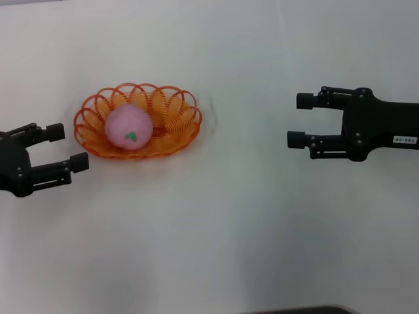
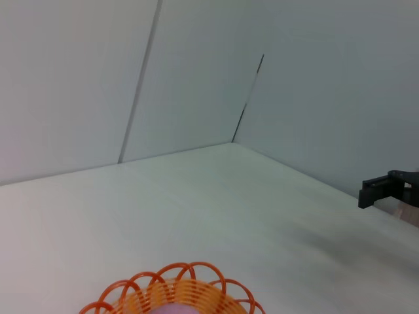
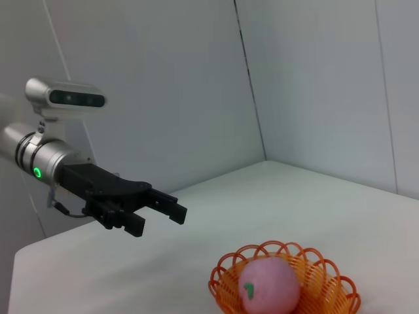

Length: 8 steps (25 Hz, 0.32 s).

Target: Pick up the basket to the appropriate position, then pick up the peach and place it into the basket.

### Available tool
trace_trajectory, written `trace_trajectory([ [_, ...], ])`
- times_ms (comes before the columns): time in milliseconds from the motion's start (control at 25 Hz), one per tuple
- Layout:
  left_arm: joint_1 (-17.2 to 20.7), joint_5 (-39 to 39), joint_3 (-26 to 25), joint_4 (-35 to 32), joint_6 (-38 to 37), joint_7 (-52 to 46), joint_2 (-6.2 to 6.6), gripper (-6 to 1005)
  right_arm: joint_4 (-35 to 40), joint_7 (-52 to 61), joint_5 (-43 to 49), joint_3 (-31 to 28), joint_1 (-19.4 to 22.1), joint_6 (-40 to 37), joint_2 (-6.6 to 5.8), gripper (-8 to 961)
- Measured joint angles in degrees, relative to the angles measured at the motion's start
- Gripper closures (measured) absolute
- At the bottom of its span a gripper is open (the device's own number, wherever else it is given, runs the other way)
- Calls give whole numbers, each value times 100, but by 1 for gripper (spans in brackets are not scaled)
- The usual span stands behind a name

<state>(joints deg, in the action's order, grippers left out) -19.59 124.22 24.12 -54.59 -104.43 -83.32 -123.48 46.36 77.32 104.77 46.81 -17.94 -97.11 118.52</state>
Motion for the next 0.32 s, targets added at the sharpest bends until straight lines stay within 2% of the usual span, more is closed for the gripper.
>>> trace_trajectory([
  [320, 12, -2, 4, 0, 14, 1, -1, 156, -4, -3, 8, -6, 3, 106, 6, 127],
])
